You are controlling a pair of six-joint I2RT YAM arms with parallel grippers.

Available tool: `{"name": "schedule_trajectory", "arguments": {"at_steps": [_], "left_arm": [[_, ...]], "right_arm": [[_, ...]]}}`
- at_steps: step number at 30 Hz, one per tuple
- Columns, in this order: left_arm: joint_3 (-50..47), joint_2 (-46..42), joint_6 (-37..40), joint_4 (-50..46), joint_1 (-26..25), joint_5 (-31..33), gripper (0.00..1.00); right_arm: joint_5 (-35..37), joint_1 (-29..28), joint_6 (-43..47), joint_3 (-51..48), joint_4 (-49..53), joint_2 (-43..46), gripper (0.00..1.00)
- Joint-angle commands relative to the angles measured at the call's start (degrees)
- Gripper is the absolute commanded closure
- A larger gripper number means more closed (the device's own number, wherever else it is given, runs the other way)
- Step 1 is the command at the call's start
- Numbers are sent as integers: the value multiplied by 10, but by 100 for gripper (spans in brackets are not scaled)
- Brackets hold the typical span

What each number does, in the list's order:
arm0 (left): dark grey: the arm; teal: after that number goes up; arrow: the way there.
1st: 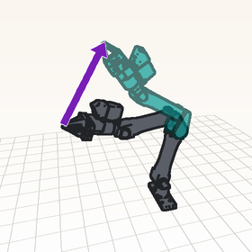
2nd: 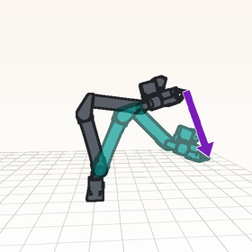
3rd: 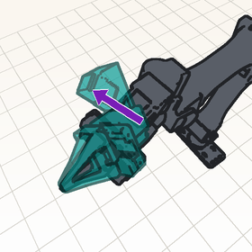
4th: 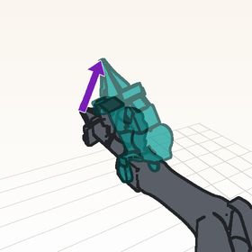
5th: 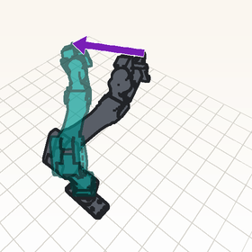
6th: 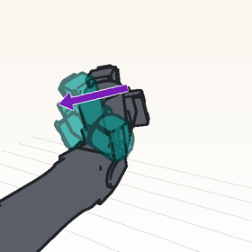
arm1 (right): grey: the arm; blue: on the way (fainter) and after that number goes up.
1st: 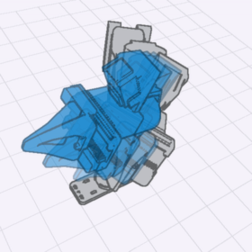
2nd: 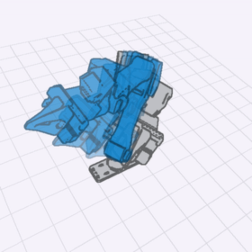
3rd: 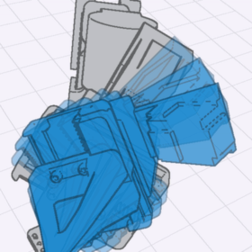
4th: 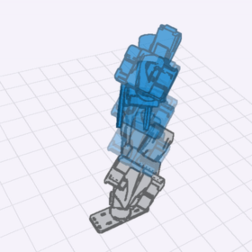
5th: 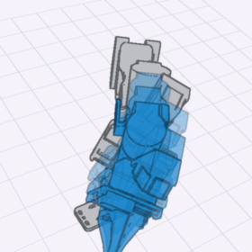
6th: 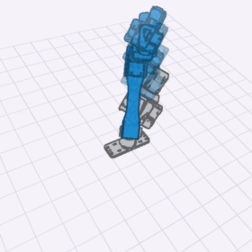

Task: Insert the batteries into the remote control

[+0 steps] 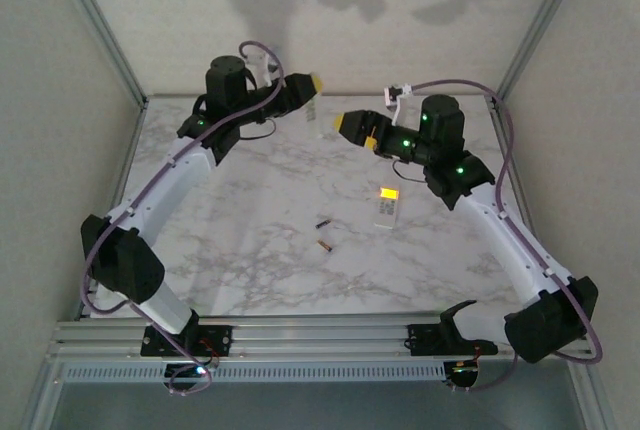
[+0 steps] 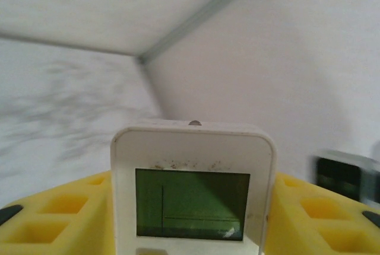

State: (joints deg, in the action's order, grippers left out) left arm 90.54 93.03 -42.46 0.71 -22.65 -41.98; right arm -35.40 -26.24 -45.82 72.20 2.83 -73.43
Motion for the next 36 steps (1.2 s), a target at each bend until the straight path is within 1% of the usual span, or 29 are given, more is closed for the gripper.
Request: {"name": "schedule_trajectory", "arguments": {"at_steps": [1, 3, 5, 7, 9, 10, 12, 13, 15, 18, 19, 20, 22, 23, 24, 26, 28, 30, 31, 33, 34, 36], "left_arm": [[-6, 8, -132, 166, -9, -88, 68], [-6, 13, -178, 226, -12, -107, 68], [1, 20, -200, 244, -16, -114, 68], [2, 23, -216, 265, -19, -119, 68], [3, 24, -235, 288, -22, -121, 68], [6, 24, -239, 294, -24, -123, 68], [12, 27, -238, 289, -26, -122, 67], [14, 27, -240, 290, -27, -122, 68], [16, 31, -241, 288, -28, -122, 67], [19, 34, -230, 272, -30, -118, 65], [23, 33, -212, 248, -30, -111, 61], [29, 32, -188, 217, -30, -103, 54], [54, 27, -101, 93, -29, -66, 18], [66, 20, -57, 38, -28, -40, 8], [73, 11, -18, -14, -26, -9, 2], [68, -21, 20, -69, -22, 41, 0], [54, -58, 39, -117, -21, 99, 0], [31, -87, 43, -141, -22, 132, 0], [17, -97, 38, -141, -23, 131, 1], [-10, -110, 20, -121, -27, 98, 3], [-23, -113, 3, -100, -31, 75, 6], [-42, -113, -24, -64, -44, 50, 11]], "right_arm": [[-66, -2, -107, 19, -172, -23, 1], [-83, -3, -148, 20, -225, -38, 1], [-98, -6, -184, 20, -270, -50, 1], [-100, -9, -196, 19, -275, -56, 1], [-102, -13, -200, 15, -281, -57, 4], [-101, -16, -201, 13, -283, -56, 7], [-98, -17, -198, 12, -284, -52, 16], [-97, -18, -193, 13, -280, -51, 24], [-93, -20, -178, 22, -254, -50, 36], [-86, -21, -149, 32, -209, -46, 43], [-84, -21, -138, 34, -198, -44, 45], [-80, -21, -126, 36, -184, -42, 46], [-65, -21, -74, 44, -130, -34, 49], [-49, -21, -34, 56, -90, -31, 50], [-20, -21, 28, 76, -11, -29, 52], [54, -23, 156, 130, 153, -34, 56], [158, -35, 281, 184, 289, -41, 57], [240, -47, 355, 205, 345, -42, 56], [275, -54, 390, 212, 365, -45, 56], [329, -69, 438, 229, 396, -54, 56], [346, -77, 458, 241, 413, -63, 55], [360, -96, 489, 264, 441, -80, 56]]}}
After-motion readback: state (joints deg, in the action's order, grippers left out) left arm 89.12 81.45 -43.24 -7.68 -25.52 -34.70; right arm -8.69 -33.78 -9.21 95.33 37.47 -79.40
